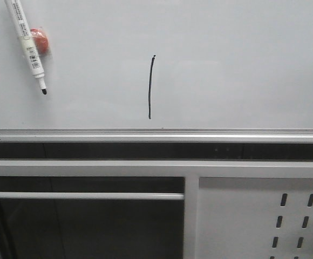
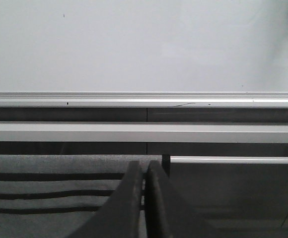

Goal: Write number 1 on whiteboard

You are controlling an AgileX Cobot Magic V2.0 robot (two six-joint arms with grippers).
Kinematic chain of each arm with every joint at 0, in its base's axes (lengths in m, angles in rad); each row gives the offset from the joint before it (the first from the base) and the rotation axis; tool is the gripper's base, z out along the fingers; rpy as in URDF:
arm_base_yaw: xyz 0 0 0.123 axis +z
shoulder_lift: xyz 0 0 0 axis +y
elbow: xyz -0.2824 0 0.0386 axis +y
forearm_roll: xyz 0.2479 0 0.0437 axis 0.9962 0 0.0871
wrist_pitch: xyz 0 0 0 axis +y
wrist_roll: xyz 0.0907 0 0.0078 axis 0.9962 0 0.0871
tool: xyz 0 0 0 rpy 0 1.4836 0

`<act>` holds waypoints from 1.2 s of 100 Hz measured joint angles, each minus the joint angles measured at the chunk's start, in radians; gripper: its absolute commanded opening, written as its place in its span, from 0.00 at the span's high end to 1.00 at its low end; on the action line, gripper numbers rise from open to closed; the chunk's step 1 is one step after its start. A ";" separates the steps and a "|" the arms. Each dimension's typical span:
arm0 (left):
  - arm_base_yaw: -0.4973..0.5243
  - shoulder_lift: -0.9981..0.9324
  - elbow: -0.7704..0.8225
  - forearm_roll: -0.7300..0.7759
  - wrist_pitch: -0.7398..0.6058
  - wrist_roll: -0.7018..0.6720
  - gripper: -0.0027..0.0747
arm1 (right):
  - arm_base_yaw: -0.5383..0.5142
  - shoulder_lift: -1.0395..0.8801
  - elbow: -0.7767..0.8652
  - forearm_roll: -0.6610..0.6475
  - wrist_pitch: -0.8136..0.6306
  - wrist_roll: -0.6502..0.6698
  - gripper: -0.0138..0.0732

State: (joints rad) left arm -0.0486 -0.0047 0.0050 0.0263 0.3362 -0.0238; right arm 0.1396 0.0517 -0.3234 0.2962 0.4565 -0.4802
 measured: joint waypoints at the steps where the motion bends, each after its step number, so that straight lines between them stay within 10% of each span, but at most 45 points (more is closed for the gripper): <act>1: 0.000 0.000 0.000 0.000 0.000 0.000 0.99 | 0.000 0.000 0.000 0.000 0.000 0.000 0.90; 68: 0.000 0.000 0.000 -0.001 0.000 -0.001 0.99 | 0.000 0.000 0.005 -0.010 -0.002 0.005 0.90; 99: 0.000 0.000 0.000 -0.001 0.000 -0.001 0.99 | 0.000 0.000 0.231 -0.405 -0.297 0.588 0.90; 120: 0.000 0.000 0.000 -0.001 0.000 -0.001 0.99 | -0.004 0.000 0.336 -0.543 -0.411 0.714 0.90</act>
State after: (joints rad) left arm -0.0486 -0.0047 0.0050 0.0254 0.3362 -0.0247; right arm 0.1360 0.0517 0.0129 -0.2472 0.0452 0.2339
